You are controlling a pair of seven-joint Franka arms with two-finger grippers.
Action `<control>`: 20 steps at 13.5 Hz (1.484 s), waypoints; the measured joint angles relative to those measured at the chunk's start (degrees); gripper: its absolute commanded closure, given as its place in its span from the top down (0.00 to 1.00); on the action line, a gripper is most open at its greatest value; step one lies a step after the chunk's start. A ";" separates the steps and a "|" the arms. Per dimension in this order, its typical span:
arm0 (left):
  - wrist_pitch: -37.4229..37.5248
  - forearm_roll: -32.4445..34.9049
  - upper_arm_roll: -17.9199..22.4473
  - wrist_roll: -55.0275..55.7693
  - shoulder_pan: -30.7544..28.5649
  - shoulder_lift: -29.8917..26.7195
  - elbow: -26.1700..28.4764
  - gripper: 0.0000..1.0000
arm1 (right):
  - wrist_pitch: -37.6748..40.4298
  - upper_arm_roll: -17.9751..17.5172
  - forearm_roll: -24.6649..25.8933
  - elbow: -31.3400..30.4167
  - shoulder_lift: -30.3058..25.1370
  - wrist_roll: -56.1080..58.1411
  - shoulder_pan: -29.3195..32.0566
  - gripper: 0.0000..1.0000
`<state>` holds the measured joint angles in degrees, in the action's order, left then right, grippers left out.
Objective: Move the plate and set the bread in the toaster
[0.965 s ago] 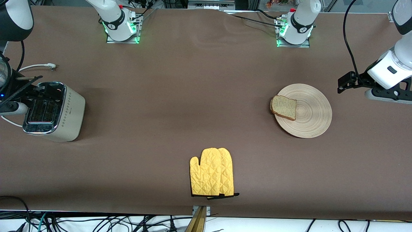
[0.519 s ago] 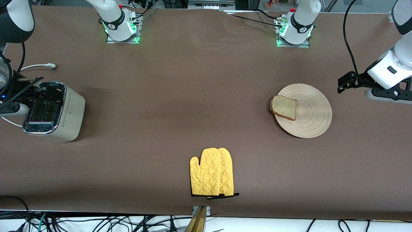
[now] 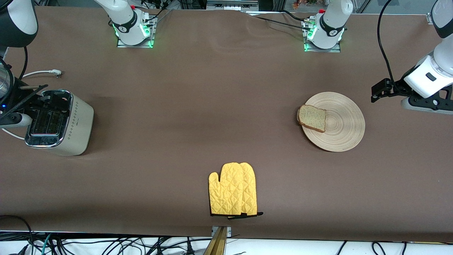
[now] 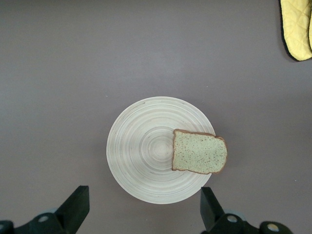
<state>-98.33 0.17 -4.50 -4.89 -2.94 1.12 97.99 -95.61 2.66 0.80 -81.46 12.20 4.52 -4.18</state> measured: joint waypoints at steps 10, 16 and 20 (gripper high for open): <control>1.66 -17.24 0.60 -21.52 -17.93 11.95 -0.02 1.00 | -0.01 -0.01 0.00 0.00 0.02 0.00 0.01 1.00; 3.19 -25.20 0.65 -36.21 -30.42 25.84 0.05 1.00 | -0.01 -0.02 -0.01 0.00 0.04 0.00 0.01 1.00; 3.83 -28.29 0.53 -41.48 -34.59 33.48 0.12 0.99 | -0.01 -0.01 -0.01 0.00 0.08 -0.01 0.03 1.00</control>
<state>-94.50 -28.12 -3.97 -46.37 -37.53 34.60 98.11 -95.62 2.65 0.80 -81.47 12.28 4.51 -4.15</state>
